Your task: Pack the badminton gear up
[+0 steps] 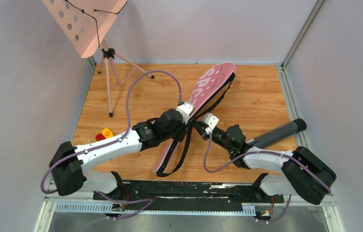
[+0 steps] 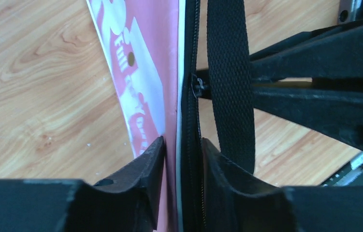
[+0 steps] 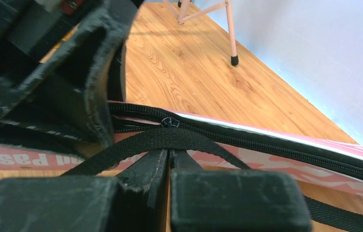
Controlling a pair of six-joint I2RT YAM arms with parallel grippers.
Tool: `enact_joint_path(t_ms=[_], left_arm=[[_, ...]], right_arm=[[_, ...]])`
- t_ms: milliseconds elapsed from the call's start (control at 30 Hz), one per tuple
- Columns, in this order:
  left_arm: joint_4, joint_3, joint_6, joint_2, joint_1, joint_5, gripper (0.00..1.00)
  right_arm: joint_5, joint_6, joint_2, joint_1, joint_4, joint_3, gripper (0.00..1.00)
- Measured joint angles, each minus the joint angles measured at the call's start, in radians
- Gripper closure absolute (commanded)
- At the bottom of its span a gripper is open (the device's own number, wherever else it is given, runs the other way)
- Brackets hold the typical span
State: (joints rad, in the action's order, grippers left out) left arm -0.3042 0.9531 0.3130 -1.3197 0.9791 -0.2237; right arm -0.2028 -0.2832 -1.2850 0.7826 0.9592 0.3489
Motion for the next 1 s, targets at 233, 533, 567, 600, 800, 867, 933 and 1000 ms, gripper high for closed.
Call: enact_joint_path(t_ms=[233,533,567,600,800,867,933,1000], left_arm=[[-0.104,0.003,-0.103,0.123,-0.004,0.051,0.37],[-0.257,0.034,-0.259,0.421,-0.005,0.209,0.30],[-0.253,0.026,-0.275,0.458,-0.005,0.217,0.29],[-0.253,0.015,-0.297,0.502,-0.005,0.224,0.29],[-0.224,-0.102,-0.462,0.715,-0.005,0.295,0.21],[-0.203,-0.147,-0.503,0.748,-0.005,0.310,0.18],[-0.181,-0.188,-0.534,0.758,-0.005,0.322,0.15],[-0.146,-0.229,-0.555,0.758,-0.005,0.339,0.13]], right_arm=[[0.126,0.119,0.035,-0.031,-0.089,0.014,1.00],[0.263,0.281,0.046,-0.080,-0.248,0.120,1.00],[0.268,0.303,0.046,-0.089,-0.274,0.135,1.00],[0.274,0.332,0.046,-0.104,-0.312,0.155,1.00],[0.299,0.463,0.050,-0.208,-0.452,0.255,1.00],[0.306,0.488,0.057,-0.230,-0.475,0.272,1.00],[0.307,0.511,0.065,-0.243,-0.500,0.285,1.00],[0.304,0.534,0.069,-0.249,-0.521,0.299,1.00]])
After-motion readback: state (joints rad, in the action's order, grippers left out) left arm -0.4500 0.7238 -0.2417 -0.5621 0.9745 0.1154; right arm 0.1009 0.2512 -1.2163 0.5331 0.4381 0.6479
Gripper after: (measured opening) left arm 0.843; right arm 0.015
